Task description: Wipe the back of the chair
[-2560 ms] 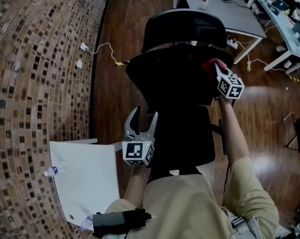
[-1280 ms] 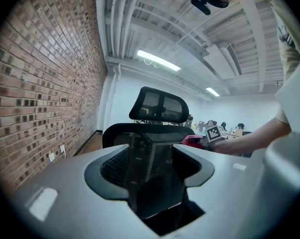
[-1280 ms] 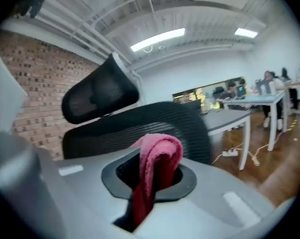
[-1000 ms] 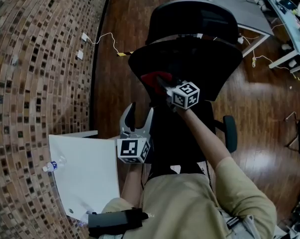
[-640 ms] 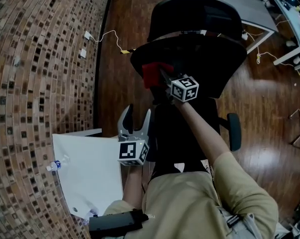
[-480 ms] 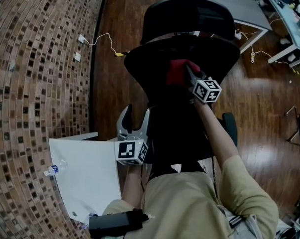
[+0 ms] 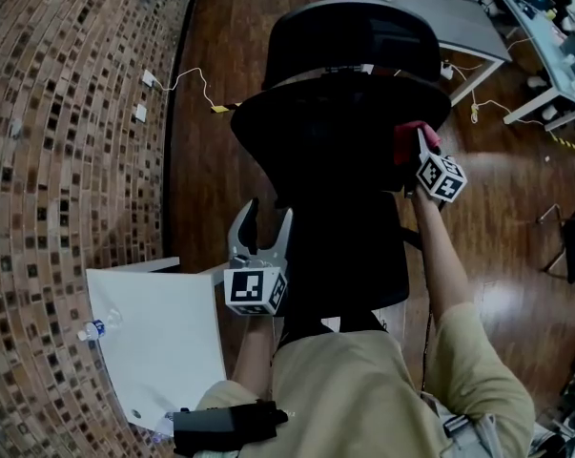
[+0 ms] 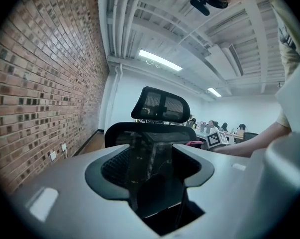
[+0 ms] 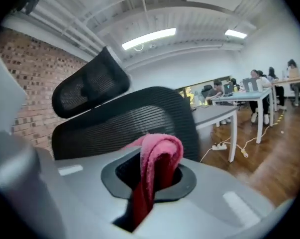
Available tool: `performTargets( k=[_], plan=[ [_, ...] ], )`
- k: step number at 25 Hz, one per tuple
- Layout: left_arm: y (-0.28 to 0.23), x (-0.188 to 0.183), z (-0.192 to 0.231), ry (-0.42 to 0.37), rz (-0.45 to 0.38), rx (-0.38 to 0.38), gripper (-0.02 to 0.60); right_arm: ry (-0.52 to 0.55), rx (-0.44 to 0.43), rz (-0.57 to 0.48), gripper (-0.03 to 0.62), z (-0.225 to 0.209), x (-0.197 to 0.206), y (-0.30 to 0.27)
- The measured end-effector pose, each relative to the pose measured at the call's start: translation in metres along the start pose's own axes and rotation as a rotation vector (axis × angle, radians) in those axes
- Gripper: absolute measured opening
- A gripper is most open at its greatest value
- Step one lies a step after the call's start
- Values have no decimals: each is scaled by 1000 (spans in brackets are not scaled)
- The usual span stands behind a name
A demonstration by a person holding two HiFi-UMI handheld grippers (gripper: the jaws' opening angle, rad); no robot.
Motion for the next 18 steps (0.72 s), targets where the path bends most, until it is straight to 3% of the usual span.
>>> performTargets(
  k=[1,5,7,9,13,16,18],
  plan=[
    [1,0,2,3,2,-4,244,5,-74,6,20,38,5,-2],
    [7,-2,11,17,9,-34,244,-9,-509,18,20,230,36,-24],
    [12,-6,15,8,7,-50,244,-47,-613,52,20,297,51,-36],
    [18,-9,18,0,2,-69,244,-73,-644,86,20,334,66,-52],
    [28,-7,27,-2,3,-103,244,-68,-603,92,21,329,76,-71],
    [28,-2,32,4,11,-99,244,-47,-538,39,21,270,70,-65],
    [23,1,32,10,17,-84,244,-56,-443,20,21,212,64,-54]
  ],
)
Point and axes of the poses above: the fingertips, and each gripper's own axes: y backward along the fingers, z to its left, x out of its underside, the point moved 7 cm from there along y, backward along the fingers, and after that the axes turned 10 degrees about y, right-handed, at the moved point
